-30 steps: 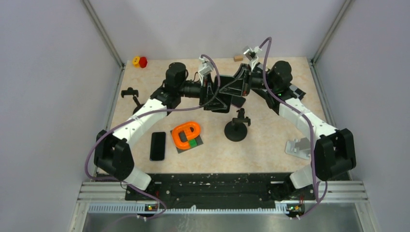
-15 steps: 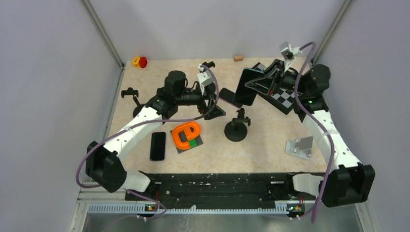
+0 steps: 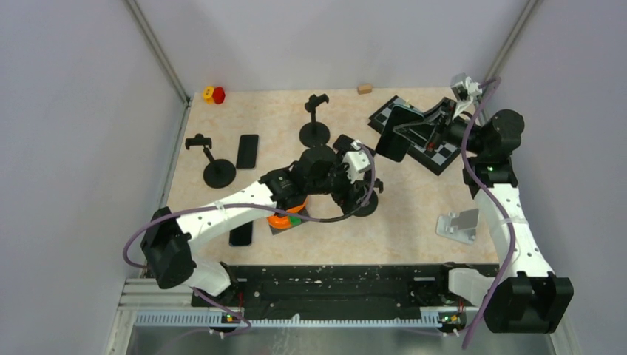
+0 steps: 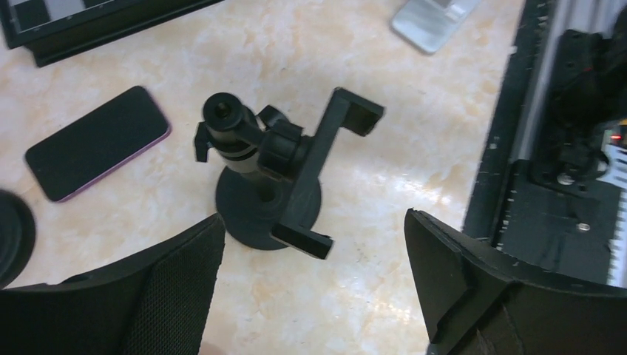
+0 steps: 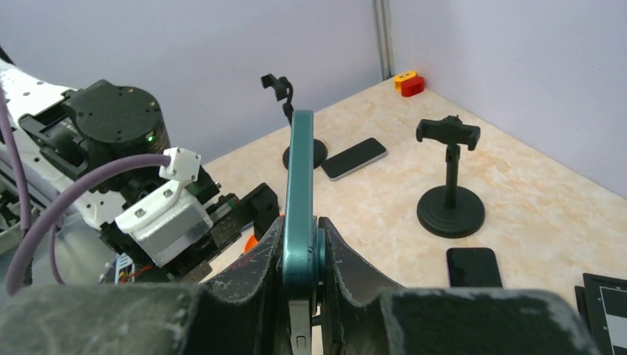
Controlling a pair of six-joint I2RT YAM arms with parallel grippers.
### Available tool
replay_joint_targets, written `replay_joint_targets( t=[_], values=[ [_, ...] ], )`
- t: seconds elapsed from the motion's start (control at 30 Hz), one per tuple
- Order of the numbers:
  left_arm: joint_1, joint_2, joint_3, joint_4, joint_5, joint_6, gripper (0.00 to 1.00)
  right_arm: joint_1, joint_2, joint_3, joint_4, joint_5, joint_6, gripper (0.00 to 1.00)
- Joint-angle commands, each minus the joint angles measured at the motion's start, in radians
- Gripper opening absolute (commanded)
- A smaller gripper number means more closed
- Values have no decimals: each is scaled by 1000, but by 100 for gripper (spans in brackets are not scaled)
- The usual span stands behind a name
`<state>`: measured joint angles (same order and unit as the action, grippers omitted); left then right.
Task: Place the phone on the phone stand
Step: Install the phone on the phone stand.
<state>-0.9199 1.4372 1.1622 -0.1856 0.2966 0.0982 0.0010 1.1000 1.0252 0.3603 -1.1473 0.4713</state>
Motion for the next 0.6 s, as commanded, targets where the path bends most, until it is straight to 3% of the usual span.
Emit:
replay_joint_targets(
  t=[0.0,0.33,0.57],
  values=[
    [-11,15,-6,49,-224,40,91,-26,-54,-19,32,40,-41,0],
    [-10,-28,-31,60,-339,65,72,-26,-55,-48,77,40,-20,0],
    [-6,-86,-70,83,-358,81,66,-27,-55,-56,85,37,-18,0]
  ],
)
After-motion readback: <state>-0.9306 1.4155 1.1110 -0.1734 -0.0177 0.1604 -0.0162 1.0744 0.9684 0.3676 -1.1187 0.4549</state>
